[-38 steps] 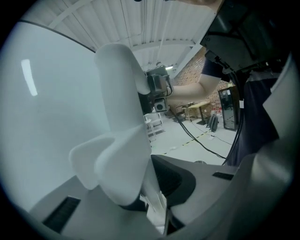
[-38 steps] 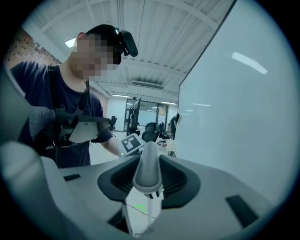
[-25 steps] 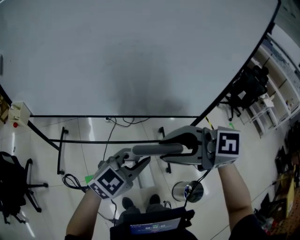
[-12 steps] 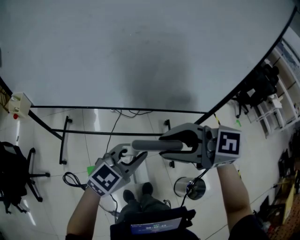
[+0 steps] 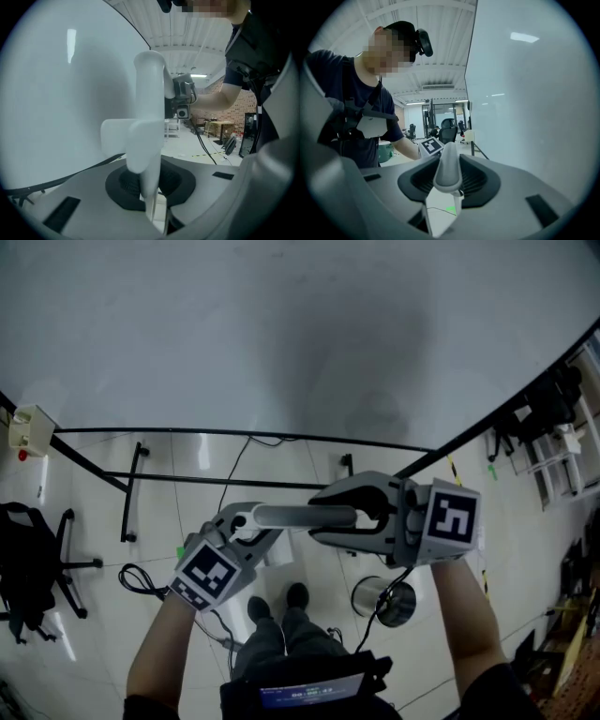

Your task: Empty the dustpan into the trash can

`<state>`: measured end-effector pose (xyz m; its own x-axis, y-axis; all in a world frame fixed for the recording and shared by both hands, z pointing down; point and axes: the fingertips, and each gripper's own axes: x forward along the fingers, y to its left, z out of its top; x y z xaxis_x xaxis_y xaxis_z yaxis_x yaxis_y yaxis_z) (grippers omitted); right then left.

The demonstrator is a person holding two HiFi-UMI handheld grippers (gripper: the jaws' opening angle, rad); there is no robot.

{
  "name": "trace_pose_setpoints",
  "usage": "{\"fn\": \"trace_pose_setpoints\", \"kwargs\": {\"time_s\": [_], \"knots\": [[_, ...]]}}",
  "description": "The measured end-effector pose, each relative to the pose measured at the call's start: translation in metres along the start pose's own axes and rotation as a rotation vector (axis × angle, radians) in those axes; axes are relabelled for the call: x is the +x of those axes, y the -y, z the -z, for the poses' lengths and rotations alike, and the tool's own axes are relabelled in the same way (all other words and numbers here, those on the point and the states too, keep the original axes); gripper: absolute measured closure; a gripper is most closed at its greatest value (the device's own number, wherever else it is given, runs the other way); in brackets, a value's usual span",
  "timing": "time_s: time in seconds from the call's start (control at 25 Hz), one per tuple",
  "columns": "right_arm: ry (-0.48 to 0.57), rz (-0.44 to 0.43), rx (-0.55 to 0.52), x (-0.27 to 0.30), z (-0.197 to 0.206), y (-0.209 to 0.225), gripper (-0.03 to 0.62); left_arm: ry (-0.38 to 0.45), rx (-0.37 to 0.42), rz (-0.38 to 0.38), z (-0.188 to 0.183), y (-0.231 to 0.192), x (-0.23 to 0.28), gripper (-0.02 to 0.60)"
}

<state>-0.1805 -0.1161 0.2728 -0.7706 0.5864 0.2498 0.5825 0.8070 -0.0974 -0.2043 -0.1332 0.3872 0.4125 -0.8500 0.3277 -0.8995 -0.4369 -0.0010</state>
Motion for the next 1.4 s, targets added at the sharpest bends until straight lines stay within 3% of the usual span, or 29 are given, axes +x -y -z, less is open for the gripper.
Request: {"fn": "trace_pose_setpoints", "kwargs": {"time_s": [0.24, 0.6, 0.76, 1.4], "knots": [[-0.023, -0.006, 0.040, 0.022, 0.025, 0.029, 0.448, -0.064, 0.012, -0.046, 0.036, -0.027, 0.019, 0.549], [-0.058, -0.013, 0.056, 0.027, 0.053, 0.044, 0.447, -0.108, -0.014, -0.027, 0.066, -0.031, 0.044, 0.551], [-0.096, -0.007, 0.064, 0.053, 0.074, 0.050, 0.447, -0.114, -0.035, -0.025, 0.096, -0.042, 0.037, 0.551], [-0.143, 0.009, 0.116, 0.054, 0.114, 0.055, 0.448, -0.144, -0.084, -0.109, 0.131, -0.049, 0.058, 0.552]]}}
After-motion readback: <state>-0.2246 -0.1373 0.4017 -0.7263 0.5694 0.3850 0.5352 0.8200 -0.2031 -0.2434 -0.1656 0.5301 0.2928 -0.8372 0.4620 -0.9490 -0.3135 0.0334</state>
